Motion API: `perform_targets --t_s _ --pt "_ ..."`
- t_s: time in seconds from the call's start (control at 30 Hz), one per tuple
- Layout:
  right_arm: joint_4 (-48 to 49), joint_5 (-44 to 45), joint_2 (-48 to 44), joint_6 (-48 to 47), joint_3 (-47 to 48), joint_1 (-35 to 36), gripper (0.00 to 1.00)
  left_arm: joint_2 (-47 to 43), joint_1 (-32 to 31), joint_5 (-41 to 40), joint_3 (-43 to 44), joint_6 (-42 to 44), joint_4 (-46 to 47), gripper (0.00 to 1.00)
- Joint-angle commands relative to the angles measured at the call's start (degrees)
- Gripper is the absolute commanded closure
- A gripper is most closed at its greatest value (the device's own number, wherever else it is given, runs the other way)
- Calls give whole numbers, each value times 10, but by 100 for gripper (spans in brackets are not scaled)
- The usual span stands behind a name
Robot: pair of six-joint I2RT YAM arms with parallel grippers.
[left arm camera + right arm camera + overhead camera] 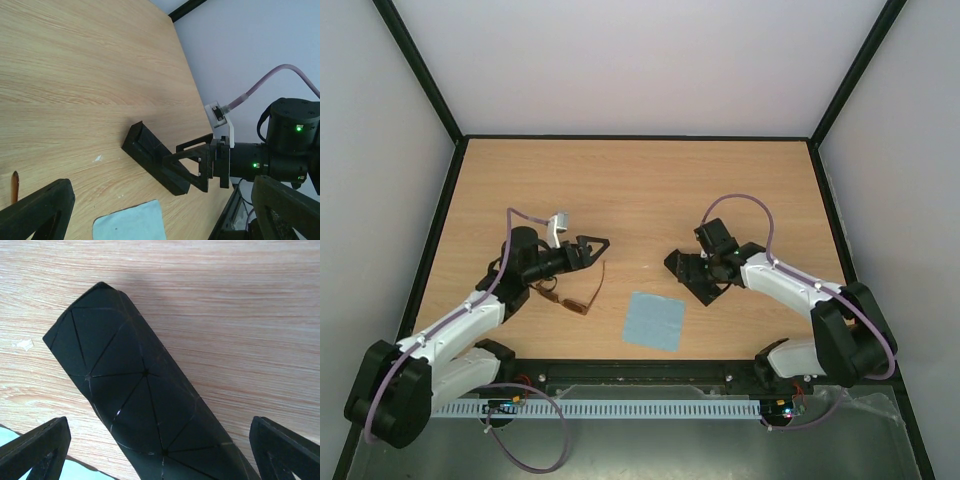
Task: Organize the sunglasses
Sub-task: Pick up the sunglasses case from the center of the board.
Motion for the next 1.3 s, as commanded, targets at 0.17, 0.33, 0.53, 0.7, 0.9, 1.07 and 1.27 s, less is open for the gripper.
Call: perform_targets --t_s 0.17,0.33,0.53,0.7,0.9,1.07,1.27 --pt "67 -111 -33 50 -90 5 1 -33 -5 -25 12 51 -80 0" --pt "82 -134 -103 80 -147 17 1 -30 -6 -20 6 45 -61 1" --pt "29 -58 -139 92 -137 69 1 -19 -8 -36 1 42 -46 1" --pt "-20 33 -84 122 -91 122 1 0 -10 -45 0 38 -36 1" --pt "-75 122 -20 133 -34 149 3 27 -11 -38 -4 21 -15 0" --pt "-93 146 -2 136 -19 153 14 37 -11 -31 -9 21 -1 0" --pt "-93 145 8 136 -18 154 20 36 -11 -25 -11 20 13 1"
